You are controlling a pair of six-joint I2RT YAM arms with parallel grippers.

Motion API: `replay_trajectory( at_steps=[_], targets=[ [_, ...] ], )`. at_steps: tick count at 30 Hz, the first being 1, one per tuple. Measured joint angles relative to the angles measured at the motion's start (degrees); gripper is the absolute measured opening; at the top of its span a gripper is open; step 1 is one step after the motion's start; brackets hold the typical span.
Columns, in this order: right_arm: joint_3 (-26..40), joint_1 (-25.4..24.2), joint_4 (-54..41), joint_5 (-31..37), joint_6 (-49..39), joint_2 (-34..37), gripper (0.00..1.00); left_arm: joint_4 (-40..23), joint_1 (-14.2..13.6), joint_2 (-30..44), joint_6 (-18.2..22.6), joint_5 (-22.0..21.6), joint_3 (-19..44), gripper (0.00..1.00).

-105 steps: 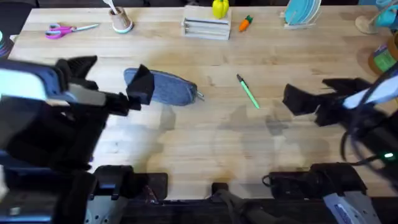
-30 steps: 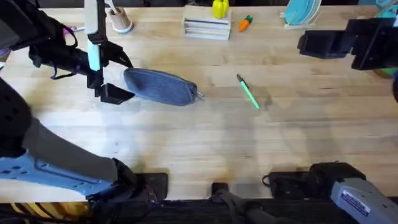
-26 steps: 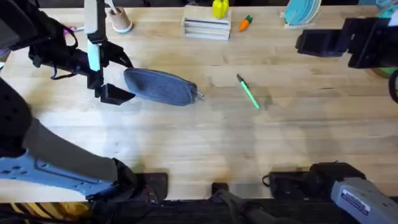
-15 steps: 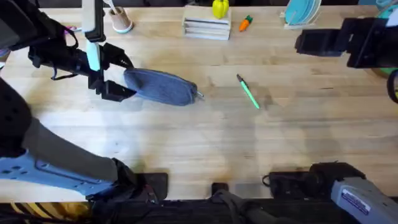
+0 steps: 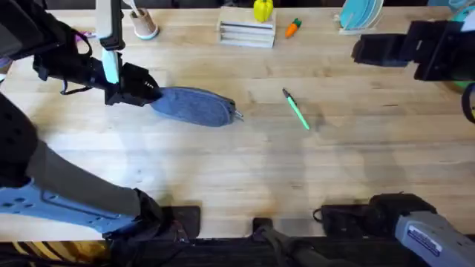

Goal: Unzip the bag, pick up the pens from the table one at a time and place them inside, then zip the bag closed.

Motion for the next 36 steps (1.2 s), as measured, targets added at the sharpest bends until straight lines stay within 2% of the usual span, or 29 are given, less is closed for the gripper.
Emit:
replay_trajectory(
  at_steps=[4, 7, 15, 21, 27, 31, 36],
  targets=[
    [0.04, 0.03, -0.19, -3.31, 2.9, 0.21, 0.993, 0.0, 0.0, 0.01, 0.0, 0.0, 0.0, 0.04],
    [0.3, 1.9, -1.31, -6.38, 4.15, 2.13, 0.993, 0.0, 0.0, 0.01, 0.02, 0.0, 0.0, 0.04],
    [0.35, 17.95, 1.85, -7.52, 4.19, 11.99, 0.993, 0.21, 0.0, 0.0, 0.0, 0.0, 0.0, 0.04],
    [0.35, 24.64, 6.36, -7.65, 4.17, 19.69, 0.993, 0.22, 0.0, 0.0, 0.0, 0.0, 0.0, 0.041],
    [0.35, 27.82, 11.12, -10.76, 4.19, 27.35, 0.993, 0.22, -0.04, -0.01, 0.01, 0.0, 0.0, 0.041],
    [0.35, 28.47, 13.99, -12.72, 4.19, 31.45, 0.992, 0.22, -0.04, 0.01, 0.0, 0.0, 0.0, 0.041],
    [0.37, 28.54, 19.34, -18.26, 4.13, 37.55, 0.993, 0.22, -0.04, -0.01, 0.0, 0.0, 0.0, 0.041]
  ],
)
